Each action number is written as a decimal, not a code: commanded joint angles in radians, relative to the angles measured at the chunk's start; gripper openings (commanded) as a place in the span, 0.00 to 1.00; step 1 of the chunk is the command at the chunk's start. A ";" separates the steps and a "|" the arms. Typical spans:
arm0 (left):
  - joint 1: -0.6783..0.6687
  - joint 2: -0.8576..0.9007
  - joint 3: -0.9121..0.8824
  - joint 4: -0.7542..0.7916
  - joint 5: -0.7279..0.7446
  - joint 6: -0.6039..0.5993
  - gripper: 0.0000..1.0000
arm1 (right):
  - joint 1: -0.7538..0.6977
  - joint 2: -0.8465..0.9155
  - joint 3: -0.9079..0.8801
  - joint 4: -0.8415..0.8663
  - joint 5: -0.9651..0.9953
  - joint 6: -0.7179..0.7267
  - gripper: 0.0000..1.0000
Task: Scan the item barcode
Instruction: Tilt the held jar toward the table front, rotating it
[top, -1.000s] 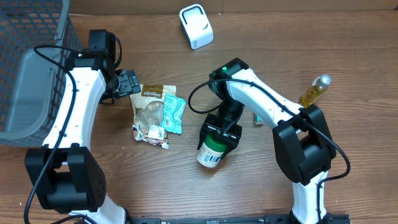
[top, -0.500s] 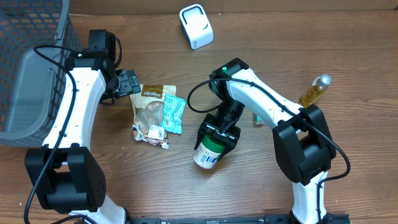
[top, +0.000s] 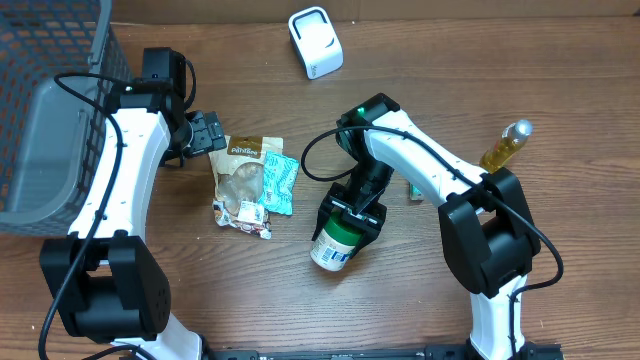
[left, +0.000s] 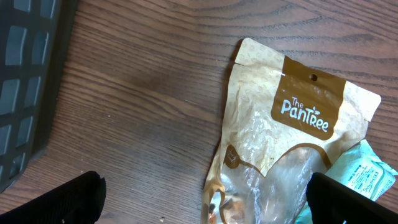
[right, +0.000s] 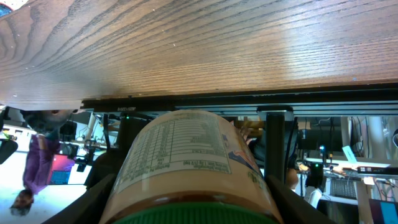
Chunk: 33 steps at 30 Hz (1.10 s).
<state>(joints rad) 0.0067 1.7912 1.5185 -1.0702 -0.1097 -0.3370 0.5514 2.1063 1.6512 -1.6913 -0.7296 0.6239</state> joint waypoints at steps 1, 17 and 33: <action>0.000 -0.019 0.015 0.001 -0.005 0.001 1.00 | 0.001 0.002 0.027 -0.004 -0.035 -0.004 0.33; 0.000 -0.019 0.015 0.001 -0.005 0.001 1.00 | 0.001 0.002 0.027 -0.004 -0.035 -0.004 0.31; 0.000 -0.019 0.015 0.001 -0.005 0.001 1.00 | 0.001 0.002 0.027 -0.003 -0.023 -0.005 0.27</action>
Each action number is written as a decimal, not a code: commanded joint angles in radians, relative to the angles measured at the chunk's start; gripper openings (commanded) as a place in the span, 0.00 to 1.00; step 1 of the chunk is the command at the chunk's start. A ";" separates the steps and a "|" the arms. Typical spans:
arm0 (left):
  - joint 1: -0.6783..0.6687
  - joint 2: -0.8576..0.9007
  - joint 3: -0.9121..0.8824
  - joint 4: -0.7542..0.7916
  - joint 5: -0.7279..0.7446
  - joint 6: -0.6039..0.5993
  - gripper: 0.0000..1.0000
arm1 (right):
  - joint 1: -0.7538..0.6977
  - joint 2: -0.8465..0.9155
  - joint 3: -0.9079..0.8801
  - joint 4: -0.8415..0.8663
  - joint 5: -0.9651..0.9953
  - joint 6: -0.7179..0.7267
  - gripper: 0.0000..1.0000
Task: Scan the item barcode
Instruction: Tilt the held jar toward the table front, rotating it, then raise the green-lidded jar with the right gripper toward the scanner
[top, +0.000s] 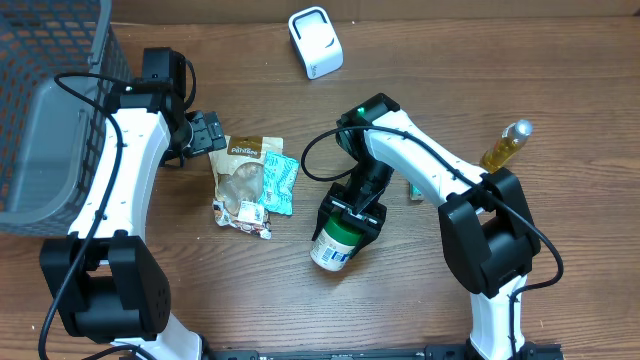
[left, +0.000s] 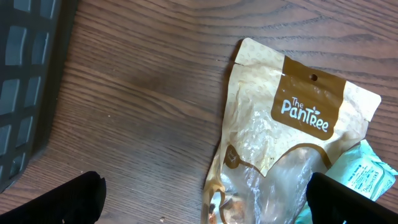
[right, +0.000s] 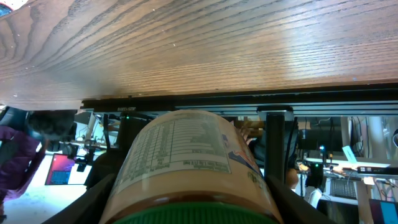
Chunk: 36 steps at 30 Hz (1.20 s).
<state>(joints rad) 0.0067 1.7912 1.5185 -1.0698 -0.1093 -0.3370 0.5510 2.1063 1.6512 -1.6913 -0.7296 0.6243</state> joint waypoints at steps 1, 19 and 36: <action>0.000 -0.019 0.015 0.001 -0.005 0.001 1.00 | 0.003 0.002 0.027 0.001 -0.002 -0.005 0.22; 0.000 -0.019 0.015 0.001 -0.005 0.001 1.00 | 0.003 0.002 0.027 0.093 0.166 -0.005 0.23; 0.000 -0.019 0.015 0.001 -0.005 0.001 1.00 | 0.003 0.002 0.027 0.360 0.333 -0.005 0.18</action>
<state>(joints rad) 0.0067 1.7912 1.5185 -1.0698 -0.1093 -0.3370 0.5514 2.1063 1.6512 -1.3548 -0.4381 0.6247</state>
